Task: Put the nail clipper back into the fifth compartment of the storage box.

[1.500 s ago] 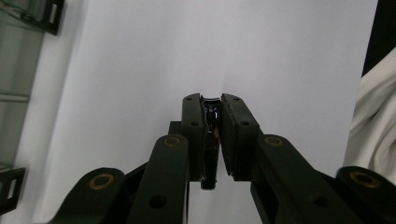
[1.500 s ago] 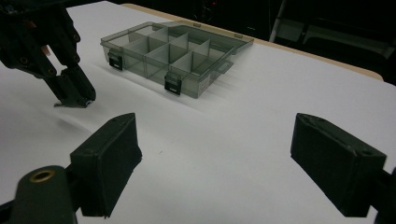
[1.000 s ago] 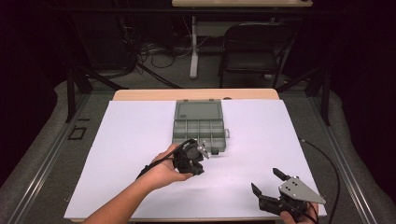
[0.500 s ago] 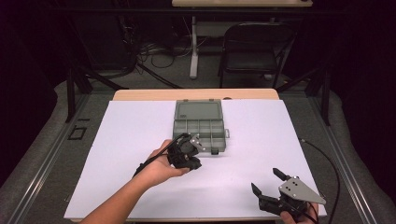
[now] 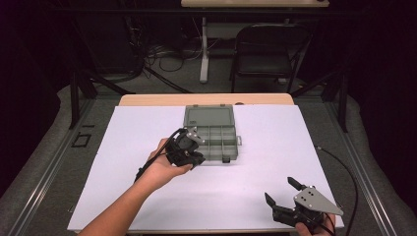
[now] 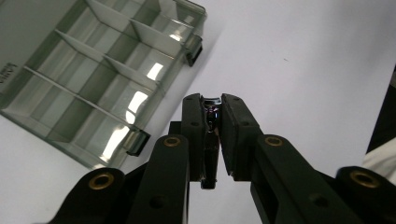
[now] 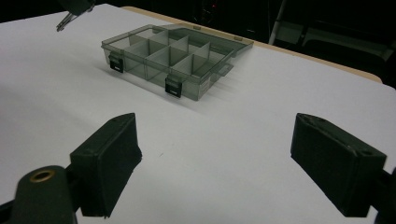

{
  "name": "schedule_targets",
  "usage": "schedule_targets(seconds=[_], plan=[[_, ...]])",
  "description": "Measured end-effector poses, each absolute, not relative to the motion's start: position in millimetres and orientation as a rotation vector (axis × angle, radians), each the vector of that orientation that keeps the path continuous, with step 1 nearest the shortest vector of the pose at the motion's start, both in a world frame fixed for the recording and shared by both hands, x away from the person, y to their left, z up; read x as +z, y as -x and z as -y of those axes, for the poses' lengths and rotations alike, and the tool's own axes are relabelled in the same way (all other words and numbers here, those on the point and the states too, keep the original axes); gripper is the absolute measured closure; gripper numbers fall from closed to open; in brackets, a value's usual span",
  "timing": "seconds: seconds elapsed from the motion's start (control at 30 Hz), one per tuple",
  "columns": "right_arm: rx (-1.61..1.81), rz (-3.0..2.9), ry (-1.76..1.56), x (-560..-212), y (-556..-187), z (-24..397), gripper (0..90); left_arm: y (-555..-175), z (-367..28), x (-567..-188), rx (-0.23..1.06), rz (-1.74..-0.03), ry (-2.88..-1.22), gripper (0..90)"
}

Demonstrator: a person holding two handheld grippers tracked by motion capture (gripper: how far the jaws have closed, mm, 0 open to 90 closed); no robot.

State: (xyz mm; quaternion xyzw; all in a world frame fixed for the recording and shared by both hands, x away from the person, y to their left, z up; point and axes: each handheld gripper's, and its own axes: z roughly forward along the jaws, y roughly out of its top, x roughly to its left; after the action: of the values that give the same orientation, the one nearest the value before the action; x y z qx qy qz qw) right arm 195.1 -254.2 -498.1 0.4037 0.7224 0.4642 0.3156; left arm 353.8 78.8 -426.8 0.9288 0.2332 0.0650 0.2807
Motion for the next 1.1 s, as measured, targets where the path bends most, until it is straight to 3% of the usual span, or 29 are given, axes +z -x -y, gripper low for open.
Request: schedule_targets(seconds=[1.1], plan=[[1.221, -1.902, -1.064, -498.1, -195.2, 254.2, 14.8, -390.2, -107.7, -413.5, 0.258, -0.832, -2.349, 80.1]])
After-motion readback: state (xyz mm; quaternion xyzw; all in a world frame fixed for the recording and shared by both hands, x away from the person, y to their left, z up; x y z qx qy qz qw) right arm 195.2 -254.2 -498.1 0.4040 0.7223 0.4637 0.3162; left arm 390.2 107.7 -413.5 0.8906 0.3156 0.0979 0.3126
